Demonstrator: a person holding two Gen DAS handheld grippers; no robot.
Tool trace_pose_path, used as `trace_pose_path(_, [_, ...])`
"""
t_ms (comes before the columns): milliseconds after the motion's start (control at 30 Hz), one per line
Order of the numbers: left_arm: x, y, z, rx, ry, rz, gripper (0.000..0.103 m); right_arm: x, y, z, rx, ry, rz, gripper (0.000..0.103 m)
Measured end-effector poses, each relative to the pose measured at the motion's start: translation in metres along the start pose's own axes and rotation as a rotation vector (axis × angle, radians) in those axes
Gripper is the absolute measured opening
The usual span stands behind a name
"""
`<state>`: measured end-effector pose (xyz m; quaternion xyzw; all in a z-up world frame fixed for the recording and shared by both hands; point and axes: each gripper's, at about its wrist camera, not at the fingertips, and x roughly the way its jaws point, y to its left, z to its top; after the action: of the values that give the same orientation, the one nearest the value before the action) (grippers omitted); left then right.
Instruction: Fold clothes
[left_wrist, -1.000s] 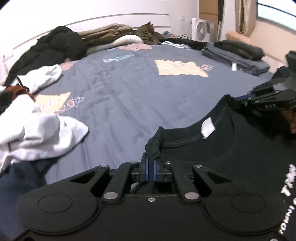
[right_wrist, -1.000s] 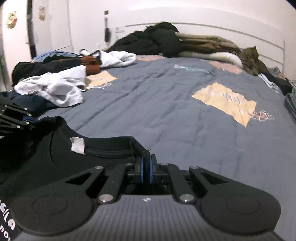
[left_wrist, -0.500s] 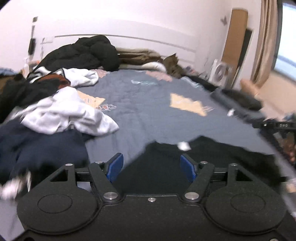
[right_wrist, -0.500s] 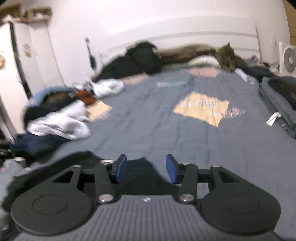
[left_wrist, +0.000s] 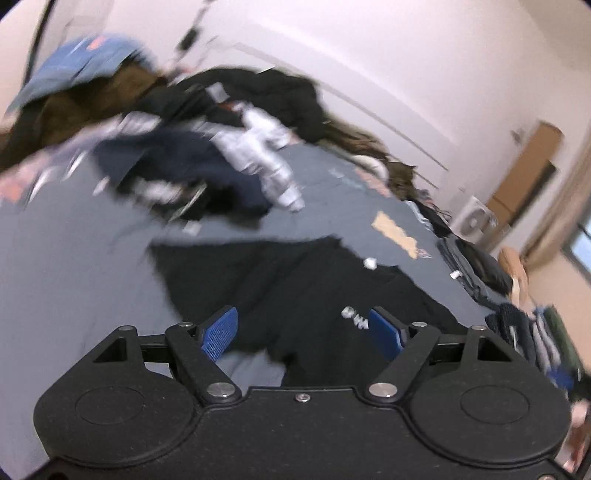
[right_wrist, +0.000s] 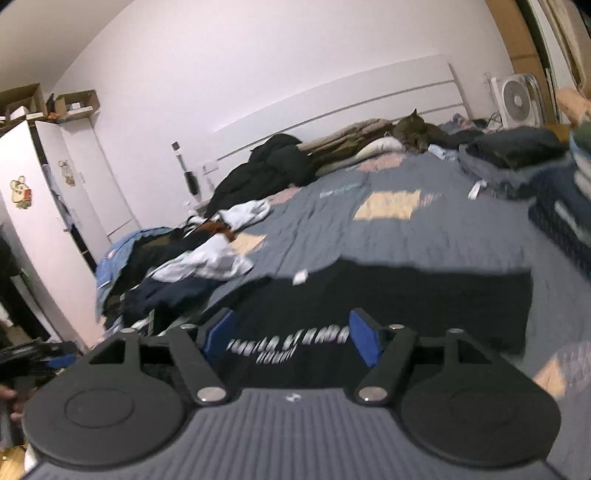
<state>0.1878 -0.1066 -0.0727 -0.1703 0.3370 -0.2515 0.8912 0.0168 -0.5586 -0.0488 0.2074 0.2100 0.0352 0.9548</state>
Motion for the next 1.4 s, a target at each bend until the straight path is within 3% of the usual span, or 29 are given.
trace_pose_path(100, [0.012,0.017,-0.017,-0.078,0.038,-0.002,0.075,-0.006,0.004,-0.033,0.032,0.004,0.05,0.072])
trace_pose_path(300, [0.042,0.046,-0.046,-0.222,0.092,-0.002,0.071,0.001,0.012,-0.054,0.015,-0.015,0.11,0.072])
trace_pose_path(367, [0.055,0.048,-0.049,-0.231,0.092,0.007,0.07,0.004,0.008,-0.06,0.035,-0.042,0.146,0.072])
trace_pose_path(533, [0.093,0.052,-0.048,-0.24,0.157,-0.007,0.07,0.023,-0.005,-0.071,0.051,0.004,0.123,0.073])
trace_pose_path(600, [0.103,0.059,-0.043,-0.27,0.144,-0.013,0.07,0.03,-0.009,-0.074,0.055,0.023,0.111,0.073])
trace_pose_path(700, [0.101,0.082,-0.036,-0.394,0.075,-0.011,0.071,0.035,-0.013,-0.079,0.082,0.039,0.11,0.073])
trace_pose_path(867, [0.091,0.108,-0.048,-0.545,0.019,-0.033,0.072,0.036,-0.006,-0.083,0.055,0.039,0.141,0.073])
trace_pose_path(1000, [0.099,0.109,-0.04,-0.525,-0.014,0.011,0.072,0.042,-0.002,-0.088,0.053,0.066,0.155,0.073])
trace_pose_path(1033, [0.1,0.11,-0.035,-0.51,-0.034,0.033,0.069,0.043,-0.001,-0.089,0.049,0.076,0.157,0.073])
trace_pose_path(1133, [0.103,0.111,-0.022,-0.466,-0.093,0.101,0.008,0.044,0.004,-0.092,0.019,0.088,0.16,0.073])
trace_pose_path(1233, [0.104,0.112,-0.007,-0.42,-0.151,0.161,0.008,0.043,0.004,-0.092,0.016,0.087,0.16,0.073])
trace_pose_path(1333, [0.096,0.119,0.011,-0.367,-0.183,0.176,0.008,0.043,0.002,-0.092,0.027,0.085,0.159,0.073])
trace_pose_path(1400, [0.104,0.126,0.016,-0.388,-0.058,0.171,0.02,0.043,0.002,-0.092,0.025,0.089,0.162,0.073])
